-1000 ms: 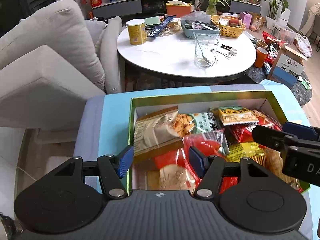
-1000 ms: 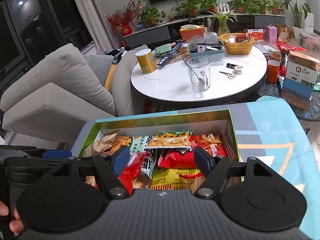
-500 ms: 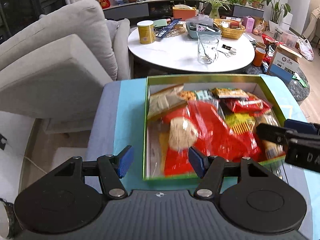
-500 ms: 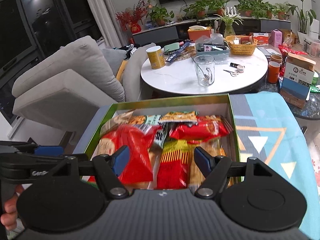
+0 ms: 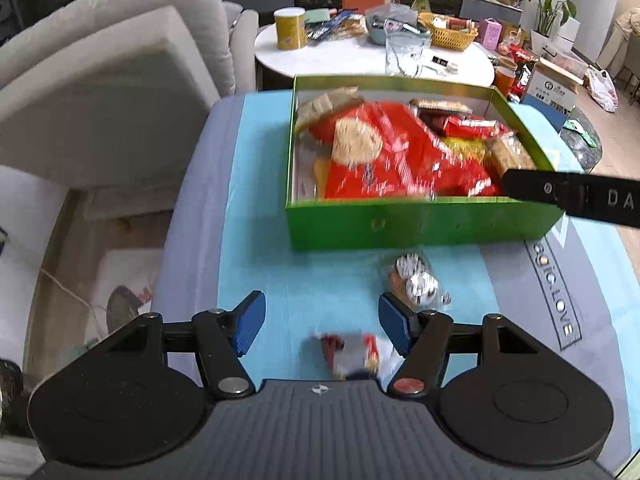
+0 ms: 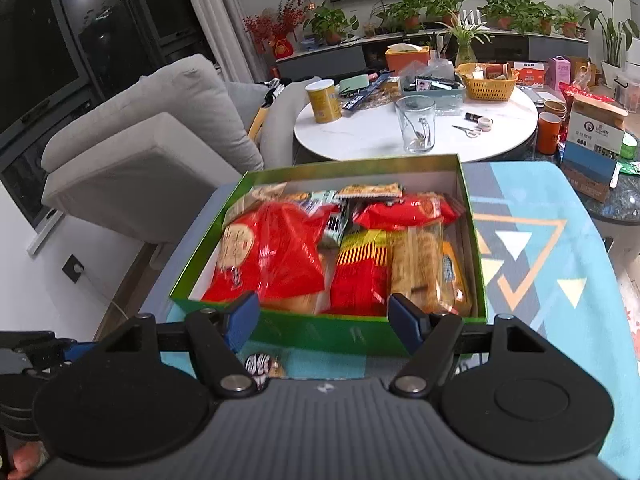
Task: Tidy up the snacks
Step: 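Move the left tool to the red-white wrapper while the right tool approaches the round-label pastry packet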
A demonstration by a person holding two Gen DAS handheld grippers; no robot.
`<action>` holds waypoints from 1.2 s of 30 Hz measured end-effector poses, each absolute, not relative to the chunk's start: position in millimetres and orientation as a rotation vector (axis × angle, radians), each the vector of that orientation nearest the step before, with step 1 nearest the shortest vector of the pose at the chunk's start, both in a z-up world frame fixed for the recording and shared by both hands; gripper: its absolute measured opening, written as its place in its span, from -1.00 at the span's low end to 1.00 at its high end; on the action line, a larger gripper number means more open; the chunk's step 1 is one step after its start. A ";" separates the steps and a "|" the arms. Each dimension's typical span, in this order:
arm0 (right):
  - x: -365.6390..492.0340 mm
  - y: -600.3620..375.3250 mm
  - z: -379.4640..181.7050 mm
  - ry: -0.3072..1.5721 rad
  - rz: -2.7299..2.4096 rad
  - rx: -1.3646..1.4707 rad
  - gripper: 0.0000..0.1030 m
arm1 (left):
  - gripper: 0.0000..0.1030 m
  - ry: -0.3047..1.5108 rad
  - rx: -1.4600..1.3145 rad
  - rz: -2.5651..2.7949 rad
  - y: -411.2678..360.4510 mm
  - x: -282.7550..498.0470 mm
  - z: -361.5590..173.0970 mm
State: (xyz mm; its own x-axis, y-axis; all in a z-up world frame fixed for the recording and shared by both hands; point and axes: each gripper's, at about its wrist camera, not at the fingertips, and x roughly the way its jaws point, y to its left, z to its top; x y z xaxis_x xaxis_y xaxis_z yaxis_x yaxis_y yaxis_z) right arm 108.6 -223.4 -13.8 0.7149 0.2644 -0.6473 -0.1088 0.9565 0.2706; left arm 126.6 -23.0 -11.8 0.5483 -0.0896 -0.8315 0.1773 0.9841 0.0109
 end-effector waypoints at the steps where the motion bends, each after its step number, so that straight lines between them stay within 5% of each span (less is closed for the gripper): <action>1: 106.7 -222.4 -14.9 0.750 0.211 0.220 0.33 | 0.16 0.984 0.094 -0.159 -22.5 122.5 -14.1; 31: 94.1 -193.0 -58.9 0.877 0.270 0.205 0.33 | 0.18 1.078 0.008 -0.159 -39.0 113.6 -71.0; 36: 101.1 -187.3 -66.5 0.902 0.270 0.199 0.33 | 0.05 1.072 0.016 -0.168 -40.5 115.8 -76.4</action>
